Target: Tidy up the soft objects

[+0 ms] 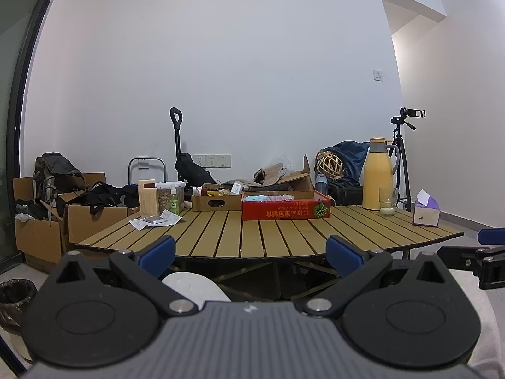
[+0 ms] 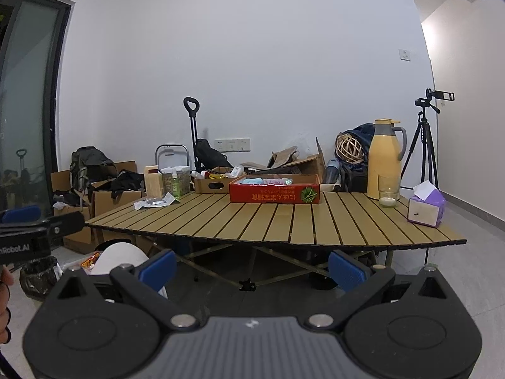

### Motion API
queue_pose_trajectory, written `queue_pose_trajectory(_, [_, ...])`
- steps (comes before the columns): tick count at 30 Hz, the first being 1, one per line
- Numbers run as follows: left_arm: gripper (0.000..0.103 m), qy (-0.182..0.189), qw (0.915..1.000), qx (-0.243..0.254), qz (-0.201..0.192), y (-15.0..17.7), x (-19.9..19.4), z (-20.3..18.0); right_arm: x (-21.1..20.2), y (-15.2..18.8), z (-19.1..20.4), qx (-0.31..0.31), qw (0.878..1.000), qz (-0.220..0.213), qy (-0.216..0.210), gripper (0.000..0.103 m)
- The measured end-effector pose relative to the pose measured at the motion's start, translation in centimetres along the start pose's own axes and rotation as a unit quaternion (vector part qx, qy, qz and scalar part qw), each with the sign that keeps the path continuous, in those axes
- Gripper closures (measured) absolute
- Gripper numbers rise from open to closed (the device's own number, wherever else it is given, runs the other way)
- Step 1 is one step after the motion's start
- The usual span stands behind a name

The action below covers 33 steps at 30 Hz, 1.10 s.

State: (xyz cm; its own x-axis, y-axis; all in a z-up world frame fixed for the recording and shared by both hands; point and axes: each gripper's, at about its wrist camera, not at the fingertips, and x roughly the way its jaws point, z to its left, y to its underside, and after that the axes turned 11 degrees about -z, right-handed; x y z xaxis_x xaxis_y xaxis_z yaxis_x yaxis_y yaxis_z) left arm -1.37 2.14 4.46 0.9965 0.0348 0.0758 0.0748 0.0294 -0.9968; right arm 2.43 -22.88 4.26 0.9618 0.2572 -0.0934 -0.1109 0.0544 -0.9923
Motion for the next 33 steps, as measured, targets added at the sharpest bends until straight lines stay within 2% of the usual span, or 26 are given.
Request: queue_pose_trajectory(33, [0.0,0.004,1.0,0.005,-0.006,-0.1,0.01,0.02,0.06,0.12,-0.03,-0.008,1.0,-0.011,-0.017,0.0])
